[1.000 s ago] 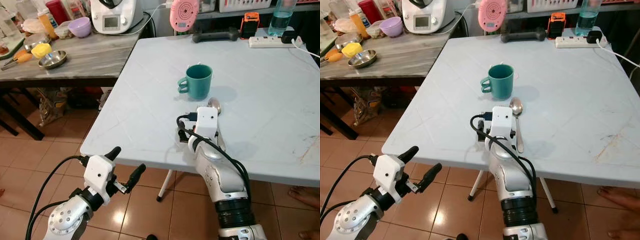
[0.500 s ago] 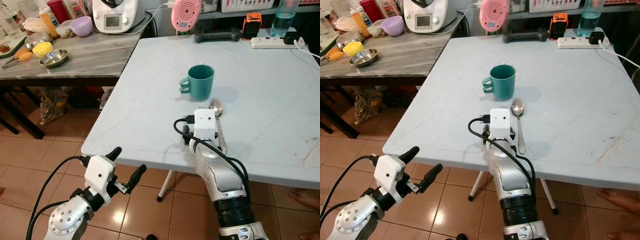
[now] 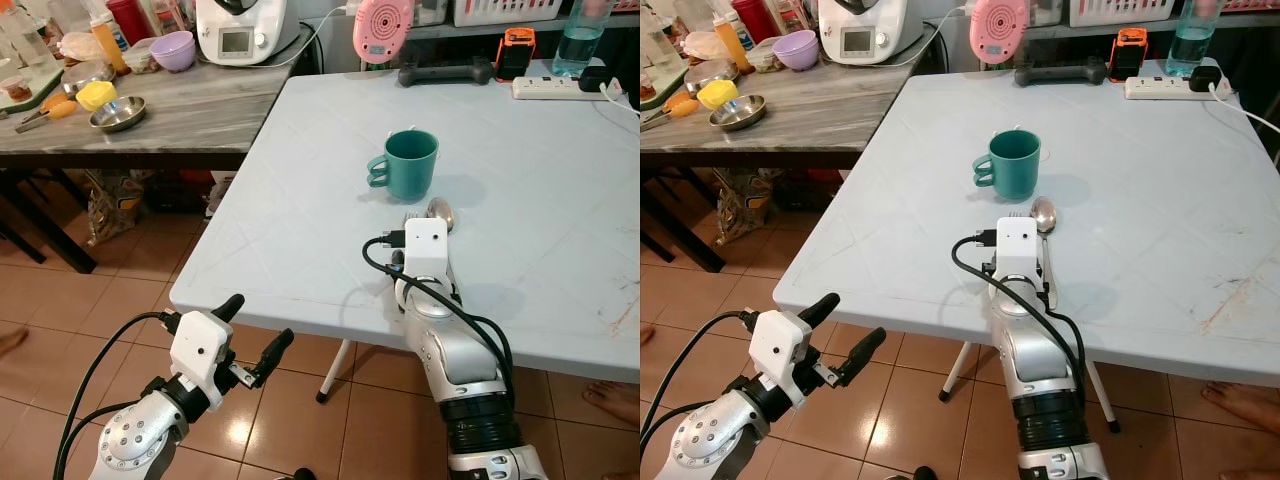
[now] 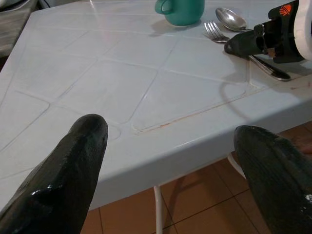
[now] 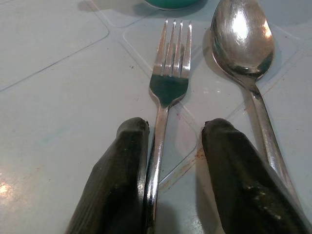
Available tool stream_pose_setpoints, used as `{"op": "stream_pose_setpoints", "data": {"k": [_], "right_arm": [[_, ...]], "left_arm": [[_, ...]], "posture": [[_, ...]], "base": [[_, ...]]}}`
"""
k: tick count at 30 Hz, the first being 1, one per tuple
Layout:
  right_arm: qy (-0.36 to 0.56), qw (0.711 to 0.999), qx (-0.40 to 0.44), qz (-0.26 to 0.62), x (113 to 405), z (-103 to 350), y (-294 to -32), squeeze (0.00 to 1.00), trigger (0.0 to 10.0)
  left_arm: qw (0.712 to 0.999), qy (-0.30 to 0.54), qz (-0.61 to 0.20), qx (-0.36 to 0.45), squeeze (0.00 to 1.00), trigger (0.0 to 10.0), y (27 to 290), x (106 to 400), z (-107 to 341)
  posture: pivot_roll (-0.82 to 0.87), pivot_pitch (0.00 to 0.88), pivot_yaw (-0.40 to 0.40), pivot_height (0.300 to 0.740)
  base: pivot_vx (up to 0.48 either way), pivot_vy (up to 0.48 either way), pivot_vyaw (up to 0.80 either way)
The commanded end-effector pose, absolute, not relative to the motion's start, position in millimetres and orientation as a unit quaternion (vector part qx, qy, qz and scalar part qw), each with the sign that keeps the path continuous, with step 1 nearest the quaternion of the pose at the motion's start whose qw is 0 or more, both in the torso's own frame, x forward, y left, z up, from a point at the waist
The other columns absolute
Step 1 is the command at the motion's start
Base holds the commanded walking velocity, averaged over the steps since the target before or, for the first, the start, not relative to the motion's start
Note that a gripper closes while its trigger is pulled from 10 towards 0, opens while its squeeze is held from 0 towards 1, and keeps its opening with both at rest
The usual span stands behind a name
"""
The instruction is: Setting the table
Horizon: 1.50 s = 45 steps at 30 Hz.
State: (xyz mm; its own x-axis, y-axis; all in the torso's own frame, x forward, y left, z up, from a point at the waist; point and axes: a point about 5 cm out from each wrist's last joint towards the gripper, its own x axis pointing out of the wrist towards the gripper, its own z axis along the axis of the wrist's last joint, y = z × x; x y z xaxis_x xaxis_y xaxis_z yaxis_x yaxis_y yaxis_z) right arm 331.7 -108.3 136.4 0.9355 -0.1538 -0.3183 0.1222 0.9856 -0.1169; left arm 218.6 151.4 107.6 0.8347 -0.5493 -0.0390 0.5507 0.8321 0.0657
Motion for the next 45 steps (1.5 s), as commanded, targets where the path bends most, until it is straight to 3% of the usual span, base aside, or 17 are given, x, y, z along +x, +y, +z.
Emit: {"op": "stream_pose_setpoints", "data": {"k": [1, 34, 45], "right_arm": [[0.21, 0.97, -0.058, -0.102, 326.8, 117.7, -124.2, 0.0, 0.0], [0.212, 0.97, -0.055, -0.102, 326.3, 109.8, -125.9, 0.0, 0.0], [0.132, 0.985, -0.063, -0.095, 332.2, 138.3, -125.2, 0.0, 0.0]], "left_arm": [[0.956, 0.018, -0.29, 0.039, 0.0, 10.0, 153.2, 217.7, 105.4], [0.953, 0.002, -0.302, 0.038, 0.0, 10.0, 148.9, 222.9, 109.1], [0.952, -0.006, -0.304, 0.033, 0.0, 10.0, 144.9, 225.4, 109.7]], "posture": [[-0.2, 0.136, 0.161, 0.74], [-0.22, 0.128, 0.162, 0.74], [-0.23, 0.12, 0.153, 0.74]], "base": [[0.0, 0.0, 0.0], [0.0, 0.0, 0.0], [0.0, 0.0, 0.0]]}}
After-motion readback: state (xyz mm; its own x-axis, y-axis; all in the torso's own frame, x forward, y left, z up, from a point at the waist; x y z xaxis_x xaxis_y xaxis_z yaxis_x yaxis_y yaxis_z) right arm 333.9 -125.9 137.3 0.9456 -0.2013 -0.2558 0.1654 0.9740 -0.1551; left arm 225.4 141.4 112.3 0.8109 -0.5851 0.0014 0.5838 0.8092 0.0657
